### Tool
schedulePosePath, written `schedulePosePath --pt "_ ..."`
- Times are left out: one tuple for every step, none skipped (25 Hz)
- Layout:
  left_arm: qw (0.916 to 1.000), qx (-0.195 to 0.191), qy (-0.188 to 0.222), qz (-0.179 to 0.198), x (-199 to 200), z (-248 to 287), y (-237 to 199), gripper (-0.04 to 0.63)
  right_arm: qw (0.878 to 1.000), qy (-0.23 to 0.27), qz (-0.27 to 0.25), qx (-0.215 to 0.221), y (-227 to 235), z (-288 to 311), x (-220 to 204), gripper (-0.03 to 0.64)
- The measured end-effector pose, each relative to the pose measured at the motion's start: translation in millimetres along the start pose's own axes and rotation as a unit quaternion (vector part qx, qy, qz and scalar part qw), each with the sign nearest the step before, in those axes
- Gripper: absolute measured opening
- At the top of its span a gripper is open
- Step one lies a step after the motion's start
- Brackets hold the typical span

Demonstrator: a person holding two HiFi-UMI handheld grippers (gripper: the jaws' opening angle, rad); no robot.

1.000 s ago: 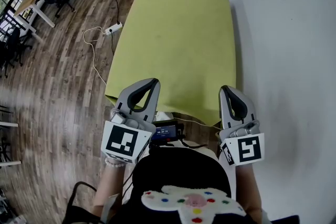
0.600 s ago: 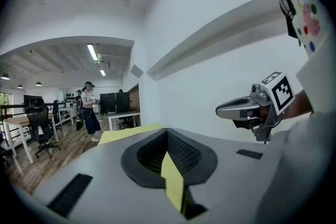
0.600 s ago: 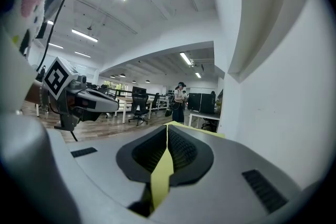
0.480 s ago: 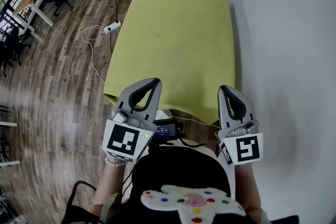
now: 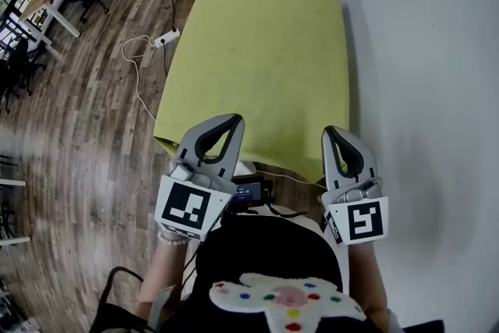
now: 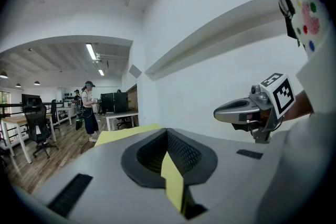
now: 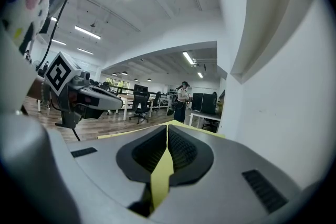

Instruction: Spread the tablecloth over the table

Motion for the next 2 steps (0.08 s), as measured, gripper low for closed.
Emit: schedulePosePath --pt "1.0000 0.000 0.000 -0.003 0.2 0.3 -0.3 0.015 1.000 0.000 0.001 0.001 -0.3 0.7 -0.1 0.035" --pt "1.0000 -0.001 0.001 -0.006 0.4 0.6 -0.6 0.015 1.000 0.000 0.002 0.002 -0.6 1.4 -0.3 0.035"
Point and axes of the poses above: the fingertips, and each gripper's own axes: z forward along the fingers, y to its right, x out of its top, the point moved 10 cm from there along -z, backward along the fingers, and after that the axes turned 14 degrees about -y, right-handed, at the moved point
